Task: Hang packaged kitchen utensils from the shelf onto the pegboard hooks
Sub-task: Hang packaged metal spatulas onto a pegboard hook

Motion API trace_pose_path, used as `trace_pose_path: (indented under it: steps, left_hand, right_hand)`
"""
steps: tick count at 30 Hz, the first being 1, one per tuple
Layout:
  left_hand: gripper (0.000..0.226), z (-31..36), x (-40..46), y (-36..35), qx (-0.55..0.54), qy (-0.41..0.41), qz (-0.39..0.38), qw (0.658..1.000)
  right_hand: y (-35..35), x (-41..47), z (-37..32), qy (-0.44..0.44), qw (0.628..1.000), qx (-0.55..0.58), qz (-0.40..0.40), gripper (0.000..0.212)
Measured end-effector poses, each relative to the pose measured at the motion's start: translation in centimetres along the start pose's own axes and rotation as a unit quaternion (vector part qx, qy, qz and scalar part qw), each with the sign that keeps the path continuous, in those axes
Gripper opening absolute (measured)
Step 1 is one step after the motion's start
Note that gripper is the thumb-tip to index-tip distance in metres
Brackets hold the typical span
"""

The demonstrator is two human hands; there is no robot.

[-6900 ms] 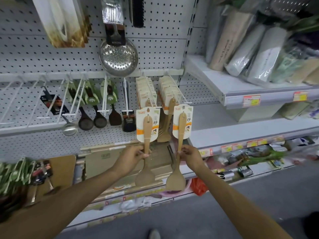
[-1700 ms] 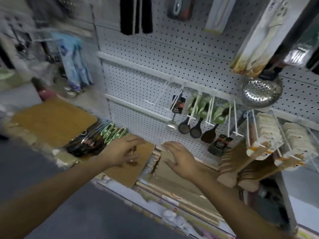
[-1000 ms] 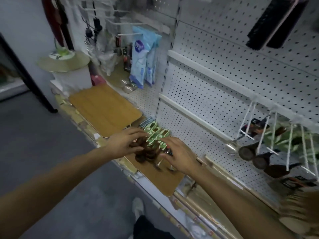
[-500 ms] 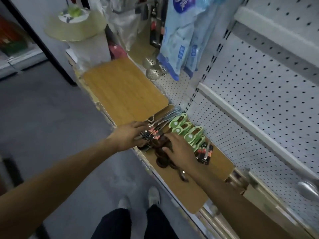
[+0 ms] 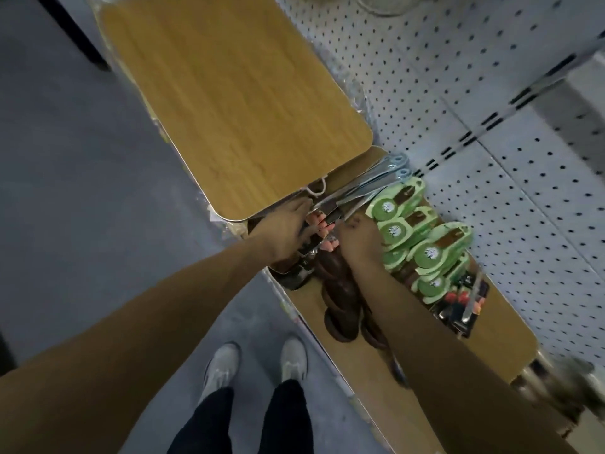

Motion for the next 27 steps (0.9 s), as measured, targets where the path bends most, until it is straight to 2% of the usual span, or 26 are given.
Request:
trace_pose_path:
  steps: [4,8,10,11,12,13,15,19,24,27]
  left_hand:
    - [0.046,0.3,2.2,-1.5,-0.05,-0.014,0.04,0.998]
    - [0.025,1.1,3.4,-2.5,-0.092,0.0,0.145,0.985]
    - [0.027,0.9,3.5,-3.3,-0.083,0.013,0.179,0.98]
    - [0.029,0.7,3.6,-3.6,-0.076,0.02,0.188,0.979]
    - [0.032,0.6,3.7,-4.0,-0.066,0.027,0.191,0.979]
    - [0.037,0.4,3.7,-4.2,-0.053,0.032,0.187,0.98]
    - [0.045,0.6,3.8,-4.6,-0.036,0.044,0.17,0.984]
    - [0.047,1.3,4.3,-5.0,-0.065,0.081,0.168,0.98]
    - [0.023,2.8,4.4,-4.2,-0.135,0.074,0.167,0.974]
    - [0.018,3.7,4.1,-3.0,-0.126,0.041,0.143,0.981]
  right_hand:
    - [-2.1,2.7,0.0,-0.049,0.996,0.067,0.028,0.013]
    - [-2.8,4.5,0.1,-0.086,0.982,0.157,0.069,0.013]
    - [-2.9,5.1,0.1,-0.099,0.97,0.196,0.106,0.027]
    - [-3.0,5.5,0.0,-0.098,0.97,0.194,0.112,0.023]
    - [-3.1,5.8,-0.1,-0.097,0.972,0.186,0.106,0.009]
    - [-3.2,6.0,-0.3,-0.105,0.972,0.185,0.099,0.013]
    - [-3.5,6.4,-0.4,-0.126,0.968,0.199,0.086,0.037]
    - [-3.5,6.2,-0.2,-0.155,0.948,0.267,0.079,0.039]
    - [-3.0,3.9,0.5,-0.164,0.931,0.318,0.075,0.029]
    - [-1.7,2.0,0.7,-0.164,0.93,0.316,0.091,0.024]
Point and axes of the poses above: each hand's wrist, its own x-axis towards the middle knuckle, its own y-axis out of the back of the hand, z = x × y, the point moved 1 cm from there along x, towards the middle knuckle, and after that the axes turned 10 degrees about -x, right-handed, at the moved point
